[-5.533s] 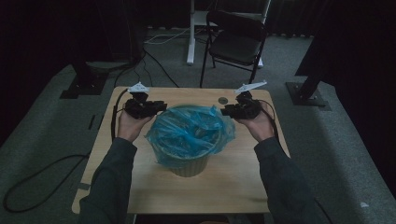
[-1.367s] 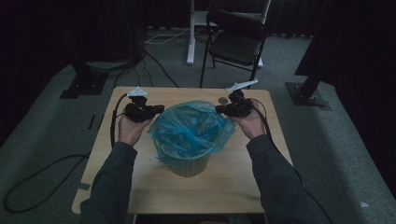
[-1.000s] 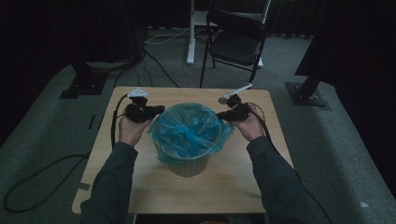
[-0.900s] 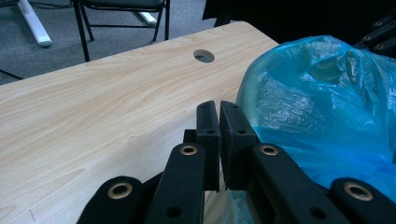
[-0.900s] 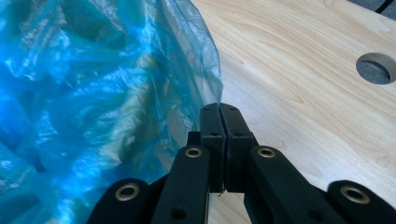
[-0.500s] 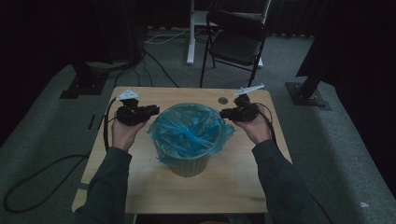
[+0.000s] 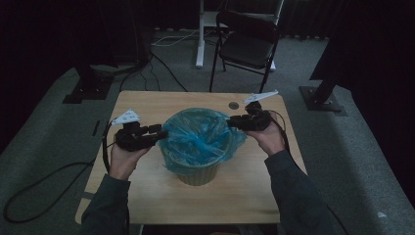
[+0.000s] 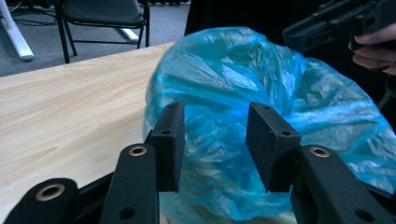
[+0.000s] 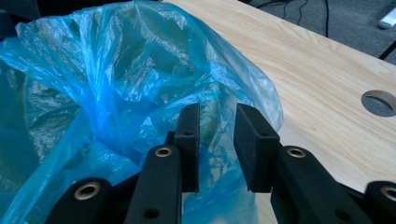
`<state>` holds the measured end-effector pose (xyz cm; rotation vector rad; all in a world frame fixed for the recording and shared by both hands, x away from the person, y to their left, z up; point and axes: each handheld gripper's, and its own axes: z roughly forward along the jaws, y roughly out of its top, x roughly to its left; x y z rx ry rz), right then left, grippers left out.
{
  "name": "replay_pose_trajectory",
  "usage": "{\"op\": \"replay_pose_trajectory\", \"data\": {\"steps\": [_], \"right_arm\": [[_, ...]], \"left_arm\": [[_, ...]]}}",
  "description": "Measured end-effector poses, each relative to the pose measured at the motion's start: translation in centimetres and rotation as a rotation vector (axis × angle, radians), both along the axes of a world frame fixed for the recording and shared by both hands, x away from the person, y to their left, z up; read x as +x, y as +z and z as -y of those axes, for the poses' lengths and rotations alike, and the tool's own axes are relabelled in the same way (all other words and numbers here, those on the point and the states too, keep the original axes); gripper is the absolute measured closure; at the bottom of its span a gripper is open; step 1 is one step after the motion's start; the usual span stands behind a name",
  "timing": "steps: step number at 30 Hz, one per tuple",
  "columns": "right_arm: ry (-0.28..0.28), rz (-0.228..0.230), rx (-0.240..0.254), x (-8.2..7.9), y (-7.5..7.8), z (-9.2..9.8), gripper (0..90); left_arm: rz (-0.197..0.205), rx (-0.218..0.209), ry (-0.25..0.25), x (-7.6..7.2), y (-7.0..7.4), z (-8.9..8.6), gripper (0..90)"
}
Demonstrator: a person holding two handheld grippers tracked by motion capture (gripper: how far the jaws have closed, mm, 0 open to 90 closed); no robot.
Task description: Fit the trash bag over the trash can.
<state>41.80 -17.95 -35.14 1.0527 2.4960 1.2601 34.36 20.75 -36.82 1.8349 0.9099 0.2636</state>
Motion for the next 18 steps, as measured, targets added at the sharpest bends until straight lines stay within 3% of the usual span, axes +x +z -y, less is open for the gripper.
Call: {"op": "replay_pose_trajectory", "data": {"steps": [7,13,16,18], "right_arm": [[0.018,-0.007,-0.007,-0.4,0.1,0.0,71.2],[0.029,-0.021,0.0,-0.5,0.1,0.1,73.7],[0.04,-0.025,0.001,-0.6,0.1,0.1,77.9],[0.049,-0.032,0.008,-0.6,0.1,0.1,81.8]], "left_arm": [[-0.024,0.01,-0.013,-2.2,-0.7,-0.4,55.2],[-0.053,-0.017,-0.039,-3.4,-1.3,-1.0,54.4],[-0.079,-0.046,-0.052,-3.7,-1.8,-1.4,54.4],[-0.091,-0.042,-0.068,-3.7,-2.2,-1.4,54.9]]}}
